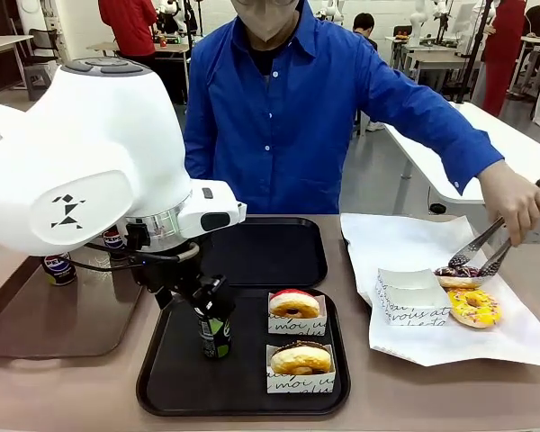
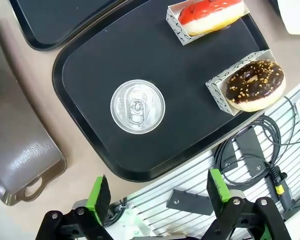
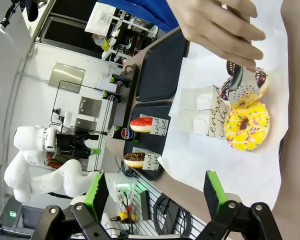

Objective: Set up donuts and drinks on trays.
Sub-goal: Pick up one Pepsi coke from the Handle tray and place it on the Flat Tray without a Pepsi coke.

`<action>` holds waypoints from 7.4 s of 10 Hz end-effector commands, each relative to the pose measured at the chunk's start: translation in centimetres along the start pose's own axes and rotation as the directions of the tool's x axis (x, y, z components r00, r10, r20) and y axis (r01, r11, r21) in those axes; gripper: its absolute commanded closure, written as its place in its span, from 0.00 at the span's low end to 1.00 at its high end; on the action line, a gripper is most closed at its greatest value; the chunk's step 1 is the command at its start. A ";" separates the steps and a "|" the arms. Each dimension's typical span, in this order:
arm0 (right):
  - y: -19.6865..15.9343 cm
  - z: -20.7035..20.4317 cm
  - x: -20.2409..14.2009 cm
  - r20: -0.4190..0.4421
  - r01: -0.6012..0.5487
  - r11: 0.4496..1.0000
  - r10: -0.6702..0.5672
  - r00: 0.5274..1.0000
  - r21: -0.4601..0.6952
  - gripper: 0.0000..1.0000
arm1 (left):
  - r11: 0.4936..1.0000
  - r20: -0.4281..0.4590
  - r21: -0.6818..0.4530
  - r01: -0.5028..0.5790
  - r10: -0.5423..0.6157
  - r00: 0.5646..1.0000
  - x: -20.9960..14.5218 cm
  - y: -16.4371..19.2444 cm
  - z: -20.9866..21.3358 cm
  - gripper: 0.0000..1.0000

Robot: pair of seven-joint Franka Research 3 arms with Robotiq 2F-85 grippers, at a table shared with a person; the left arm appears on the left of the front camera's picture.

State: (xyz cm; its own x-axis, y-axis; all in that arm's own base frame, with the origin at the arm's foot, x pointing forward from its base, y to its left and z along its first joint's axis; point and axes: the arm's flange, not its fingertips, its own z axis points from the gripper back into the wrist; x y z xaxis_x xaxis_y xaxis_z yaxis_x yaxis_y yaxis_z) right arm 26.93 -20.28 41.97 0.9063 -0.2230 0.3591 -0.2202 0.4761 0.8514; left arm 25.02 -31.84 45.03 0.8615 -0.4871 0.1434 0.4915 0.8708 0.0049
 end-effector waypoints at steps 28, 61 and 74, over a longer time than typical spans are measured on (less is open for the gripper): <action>0.0 -0.1 0.2 0.021 -0.008 1.000 0.007 1.000 0.026 0.00 | 0.872 0.014 0.104 -0.478 0.479 0.878 5.1 38.7 5.8 0.00; 0.0 -0.1 0.2 0.021 -0.008 1.000 0.007 1.000 0.026 0.00 | 0.855 -0.078 0.099 -0.509 0.517 0.852 5.5 42.1 -6.7 0.99; 0.0 -0.1 0.2 0.021 -0.008 1.000 0.007 1.000 0.026 0.00 | 0.859 -0.107 0.082 -0.505 0.512 0.853 0.5 34.6 10.0 1.00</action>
State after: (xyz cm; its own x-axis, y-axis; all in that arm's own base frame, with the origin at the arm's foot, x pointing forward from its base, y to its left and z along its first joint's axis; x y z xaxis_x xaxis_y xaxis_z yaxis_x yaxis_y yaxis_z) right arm 26.95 -20.26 41.99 0.9068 -0.2219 0.3586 -0.2198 0.4771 0.8509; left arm 41.03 -1.23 54.75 0.9995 0.0303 0.0083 -0.0304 0.9994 0.0142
